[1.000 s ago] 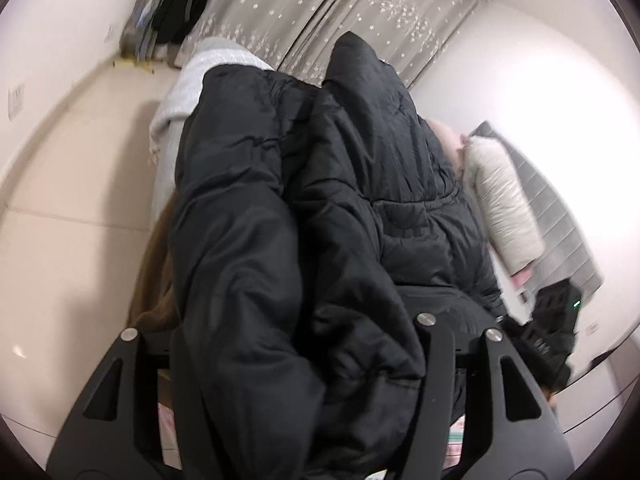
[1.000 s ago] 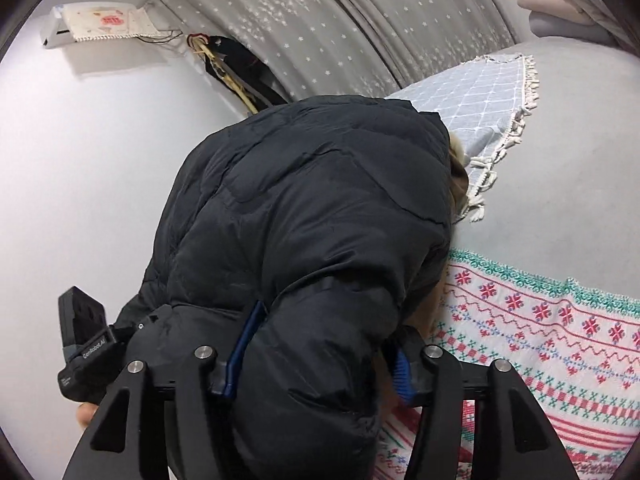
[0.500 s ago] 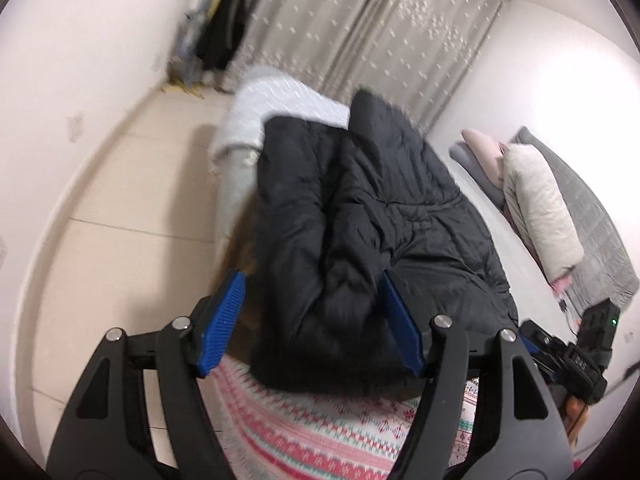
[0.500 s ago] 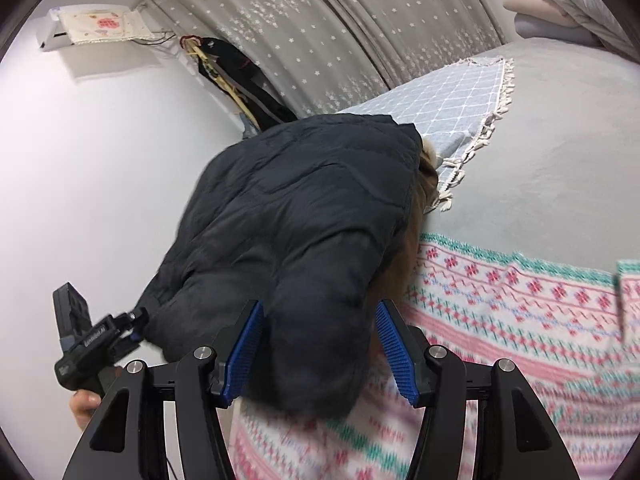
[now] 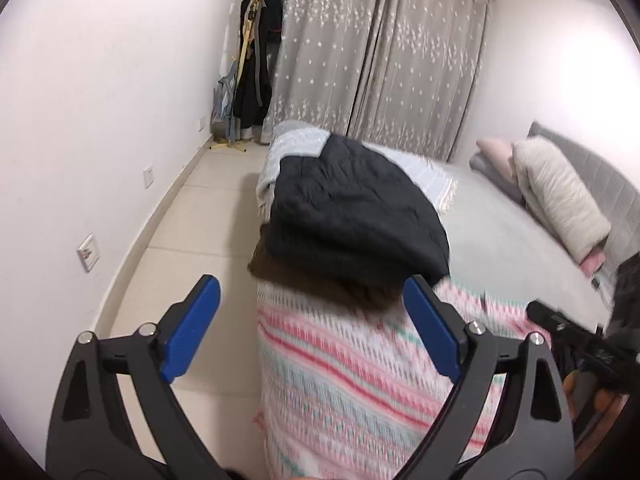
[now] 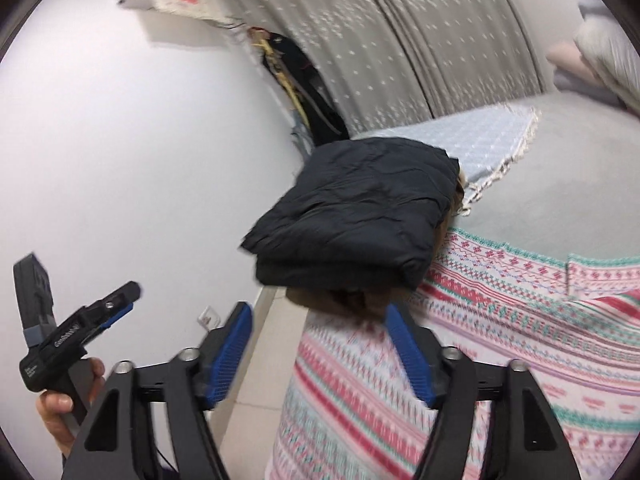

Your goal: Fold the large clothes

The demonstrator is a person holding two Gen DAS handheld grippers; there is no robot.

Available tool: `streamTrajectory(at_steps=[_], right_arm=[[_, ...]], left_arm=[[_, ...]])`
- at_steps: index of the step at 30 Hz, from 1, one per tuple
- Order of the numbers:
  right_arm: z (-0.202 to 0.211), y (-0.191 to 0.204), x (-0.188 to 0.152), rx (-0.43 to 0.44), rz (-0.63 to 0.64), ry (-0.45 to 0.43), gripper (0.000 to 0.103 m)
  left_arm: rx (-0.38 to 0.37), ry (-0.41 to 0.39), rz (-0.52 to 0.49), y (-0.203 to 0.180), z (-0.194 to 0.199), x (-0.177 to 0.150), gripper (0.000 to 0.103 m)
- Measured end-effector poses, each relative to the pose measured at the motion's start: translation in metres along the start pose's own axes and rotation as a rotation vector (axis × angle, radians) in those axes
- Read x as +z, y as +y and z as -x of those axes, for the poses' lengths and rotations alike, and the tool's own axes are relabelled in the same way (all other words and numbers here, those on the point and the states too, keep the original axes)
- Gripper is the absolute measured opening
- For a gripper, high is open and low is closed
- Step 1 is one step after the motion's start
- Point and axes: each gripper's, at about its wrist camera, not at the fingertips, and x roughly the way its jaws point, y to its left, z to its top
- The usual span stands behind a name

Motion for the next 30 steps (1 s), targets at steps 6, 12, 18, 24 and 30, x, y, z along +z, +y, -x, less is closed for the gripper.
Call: streamTrajectory(at_steps=[6,12,18,24,30], right_arm=[[0.062,0.043,-0.036,-0.050,0.162,-0.025,0.095],[0.078,0.052,-0.055,-0.079,0.227,-0.116,0.103],[0.061,0.042,-0.070,-0.119,0.198,-0.100,0.103],[0.062,0.037,-0.079,-0.166,0.161,-0.129,0.103],[0.060,0.035,-0.084,-0.167,0.122,-0.124,0.103]], left_arm=[[0.059,-0.049,-0.082,-0.021,0.034,-0.026,0.095],[0.245,-0.120,-0.144,-0.034,0.033,-0.041,0.103],[0.297,-0.125,-0.191,-0.044,0.025,-0.059,0.103],[0.264,-0.129,-0.221,-0.053,0.027,-0.069,0.103],[0.240,-0.117,-0.216,-0.059,0.023,-0.073,0.103]])
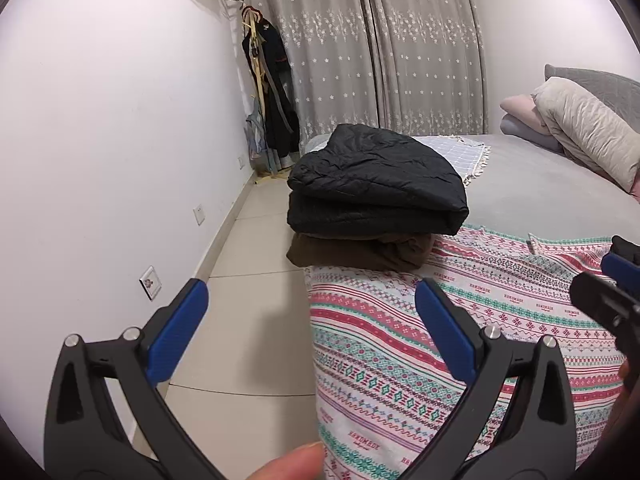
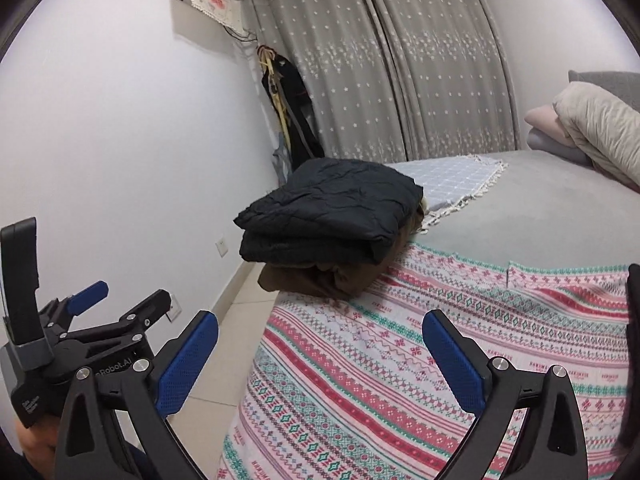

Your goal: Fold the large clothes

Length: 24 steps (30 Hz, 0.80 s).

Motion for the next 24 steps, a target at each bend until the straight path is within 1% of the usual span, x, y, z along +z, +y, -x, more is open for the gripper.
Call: streamTrajectory(at_steps=[5,10,14,18,24], right_arm=[[-0.002,-0.005,-0.003,-0.008,-0.040,0.014,0.103],[0.002,0.000,-0.002,-0.020,-0.023,0.000,0.103],[0.000,0.000,-0.002,-0.020,-0.023,0.006,0.103],[-0.004,-0.002,-0.003,-0.031,-0.032,0.015,0.103],[-0.008,-0.006,-0.002,-0.049,-0.048,0.029,0.103]], left_arm=[[-0.017,0.002,-0.006,-0.010,-0.002,-0.001,0.103],[-0.031,0.014,-0.024,-0.017,-0.005,-0.005,0.103],[-0.052,0.023,-0.022,-0.019,-0.006,-0.006,0.103],[-0.100,0.036,-0.020,-0.021,-0.006,-0.005,0.103],[-0.147,0.061,-0.017,-0.024,-0.010,-0.006,0.103]])
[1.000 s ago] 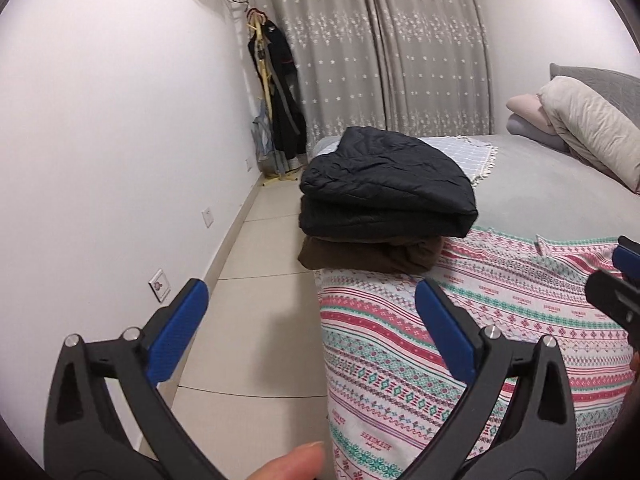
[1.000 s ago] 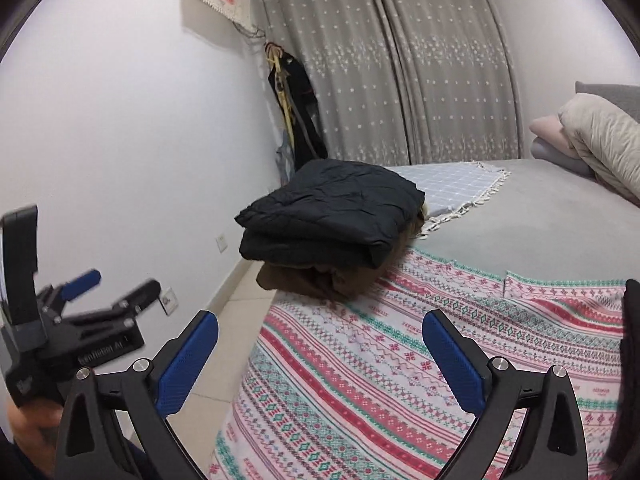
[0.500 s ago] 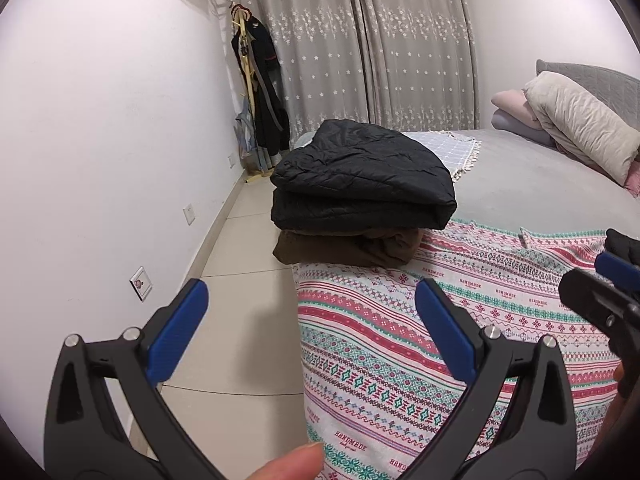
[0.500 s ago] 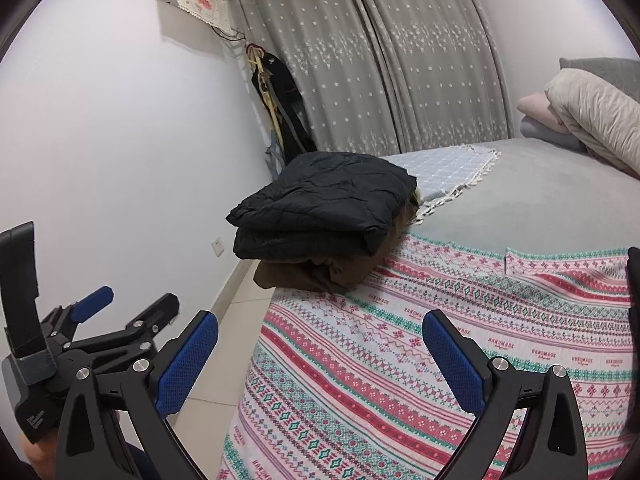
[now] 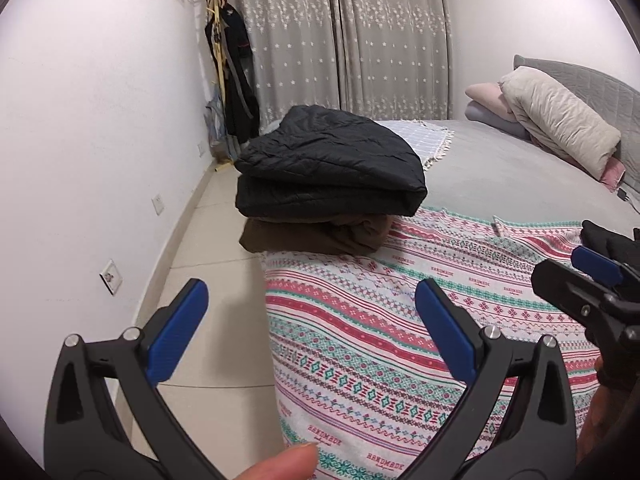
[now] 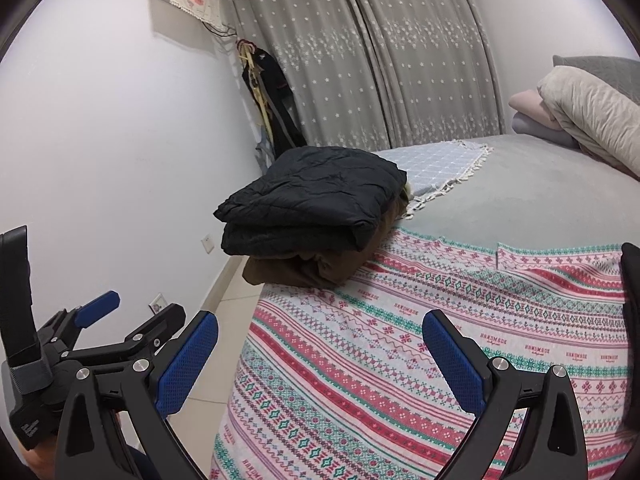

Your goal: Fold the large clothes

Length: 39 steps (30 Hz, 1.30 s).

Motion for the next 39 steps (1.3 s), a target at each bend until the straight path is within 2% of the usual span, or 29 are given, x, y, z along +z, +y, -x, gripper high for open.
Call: streamTrajectory(at_steps=[12,39], right_arm=[[-0.0016,-0.0017,-0.0019,-0.010,0.001,0.009,0.103],[-0.0058,-0.0012,-0.0046,-0.020,0.002,0.013,0.103]], left_arm=[[-0.025,0.008,0.010,0.0021,-0.0014,-0.0003,0.103],[-0.025,0.009,0.016,0.0052,-0.0045,-0.0005,0.103]])
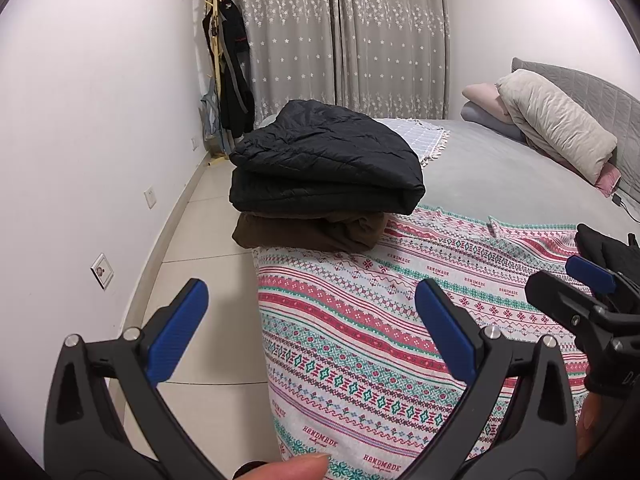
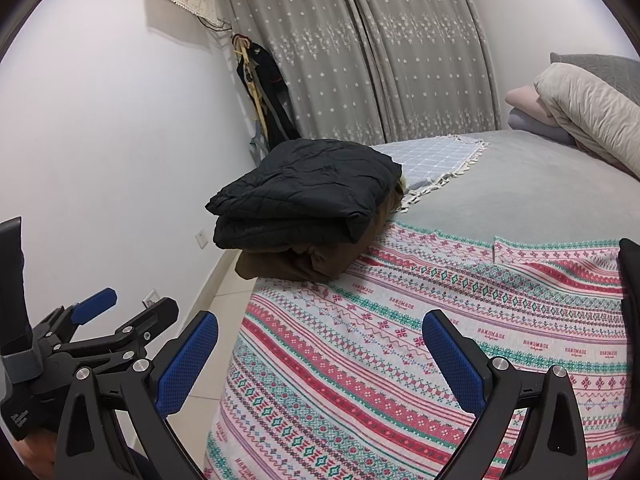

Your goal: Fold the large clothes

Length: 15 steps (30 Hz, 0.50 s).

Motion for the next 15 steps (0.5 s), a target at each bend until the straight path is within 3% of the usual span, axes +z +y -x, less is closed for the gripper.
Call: streamTrajectory(at_steps=[15], right_arm=[[-0.0038,-0.0021,-0.0024,-0.005,-0.002,0.008,0.103]], left_arm=[[0.001,-0.004,0.001,-0.0009,0.0015,-0.0009,0.103]])
